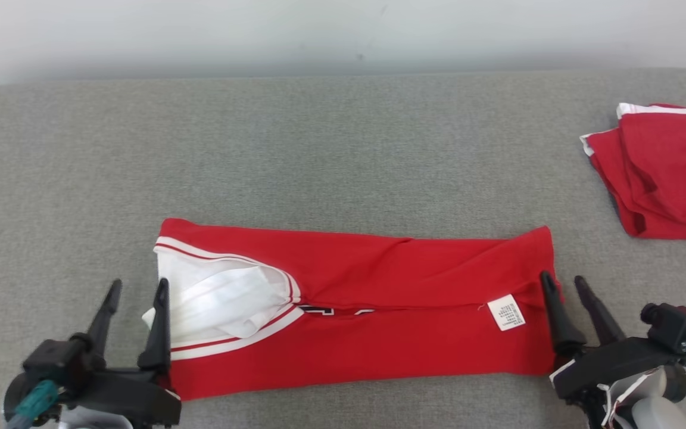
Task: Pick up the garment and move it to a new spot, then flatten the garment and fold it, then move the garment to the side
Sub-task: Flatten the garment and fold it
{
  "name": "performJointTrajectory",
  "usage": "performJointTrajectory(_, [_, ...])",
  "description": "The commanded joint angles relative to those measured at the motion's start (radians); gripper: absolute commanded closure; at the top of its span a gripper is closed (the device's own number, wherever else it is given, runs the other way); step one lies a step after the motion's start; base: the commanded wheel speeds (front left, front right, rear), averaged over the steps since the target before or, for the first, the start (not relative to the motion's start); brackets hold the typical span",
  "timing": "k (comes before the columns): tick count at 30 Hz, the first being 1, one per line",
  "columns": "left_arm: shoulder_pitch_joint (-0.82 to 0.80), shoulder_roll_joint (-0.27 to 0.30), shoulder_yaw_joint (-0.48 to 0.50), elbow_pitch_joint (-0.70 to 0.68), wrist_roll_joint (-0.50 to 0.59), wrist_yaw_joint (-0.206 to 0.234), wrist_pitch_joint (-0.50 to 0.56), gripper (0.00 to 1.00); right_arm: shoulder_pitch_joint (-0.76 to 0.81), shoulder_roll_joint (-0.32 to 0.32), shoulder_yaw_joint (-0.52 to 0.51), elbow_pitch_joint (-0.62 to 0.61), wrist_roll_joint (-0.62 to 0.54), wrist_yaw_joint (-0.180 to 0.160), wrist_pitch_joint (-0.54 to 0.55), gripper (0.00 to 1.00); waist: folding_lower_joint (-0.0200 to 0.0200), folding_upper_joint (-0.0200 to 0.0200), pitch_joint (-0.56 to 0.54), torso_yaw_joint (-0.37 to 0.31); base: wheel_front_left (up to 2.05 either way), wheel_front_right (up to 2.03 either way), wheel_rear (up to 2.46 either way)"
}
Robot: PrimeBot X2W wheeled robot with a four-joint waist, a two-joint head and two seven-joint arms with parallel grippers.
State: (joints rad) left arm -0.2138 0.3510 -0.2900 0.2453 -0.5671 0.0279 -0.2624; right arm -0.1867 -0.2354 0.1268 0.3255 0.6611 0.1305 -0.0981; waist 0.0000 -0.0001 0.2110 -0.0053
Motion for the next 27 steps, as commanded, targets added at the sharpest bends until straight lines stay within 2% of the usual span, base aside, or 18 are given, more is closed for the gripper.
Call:
performJointTrajectory(1, [0.024, -0.016, 0.031, -0.036, 0.017, 0.007, -0.003, 0.00, 0.007, 0.002, -0.015, -0.017, -0.017, 0.001, 0.003, 0.00, 0.0000, 0.0001, -0.008, 0.015, 0.00, 0.00, 0.00])
performJointTrajectory(7, [0.089, -0.070, 0.141, -0.159, 0.121, 0.040, -0.003, 0.00, -0.024, 0.012, -0.086, -0.021, -0.115, 0.001, 0.053, 0.00, 0.0000, 0.0001, -0.022, 0.041, 0.00, 0.00, 0.00])
performJointTrajectory(12, [0.124, -0.129, 0.208, -0.209, 0.201, 0.084, -0.003, 0.00, -0.066, 0.028, -0.131, 0.098, -0.224, 0.001, 0.139, 0.00, 0.0000, 0.0001, -0.030, 0.066, 0.00, 0.00, 0.00])
performJointTrajectory(17, [0.155, -0.172, 0.251, -0.225, 0.246, 0.081, -0.003, 0.00, -0.064, 0.053, -0.174, 0.228, -0.282, 0.001, 0.200, 0.00, 0.0000, 0.0001, -0.032, 0.093, 0.00, 0.00, 0.00])
performJointTrajectory(21, [0.172, -0.195, 0.283, -0.236, 0.259, 0.069, -0.003, 0.00, -0.055, 0.089, -0.150, 0.263, -0.261, 0.002, 0.231, 0.00, 0.0000, 0.0001, -0.028, 0.098, 0.00, 0.00, 0.00])
performJointTrajectory(22, [0.176, -0.200, 0.290, -0.235, 0.263, 0.064, -0.003, 0.00, -0.055, 0.095, -0.142, 0.264, -0.255, 0.002, 0.230, 0.42, 0.0000, 0.0001, -0.028, 0.097, 0.00, 0.00, 0.00])
performJointTrajectory(23, [0.178, -0.203, 0.295, -0.236, 0.269, 0.061, -0.003, 0.00, -0.056, 0.098, -0.135, 0.264, -0.252, 0.003, 0.226, 0.68, 0.0000, 0.0001, -0.028, 0.097, 0.00, 0.00, 0.00])
performJointTrajectory(24, [0.180, -0.206, 0.301, -0.236, 0.272, 0.055, -0.003, 0.00, -0.057, 0.101, -0.128, 0.263, -0.247, 0.003, 0.223, 1.00, 0.0000, 0.0001, -0.029, 0.096, 0.00, 0.00, 0.00])
performJointTrajectory(27, [0.189, -0.216, 0.318, -0.236, 0.283, 0.047, -0.003, 0.00, -0.068, 0.085, -0.125, 0.259, -0.236, 0.002, 0.203, 1.00, 0.0000, 0.0001, -0.035, 0.086, 0.00, 0.00, 0.00])
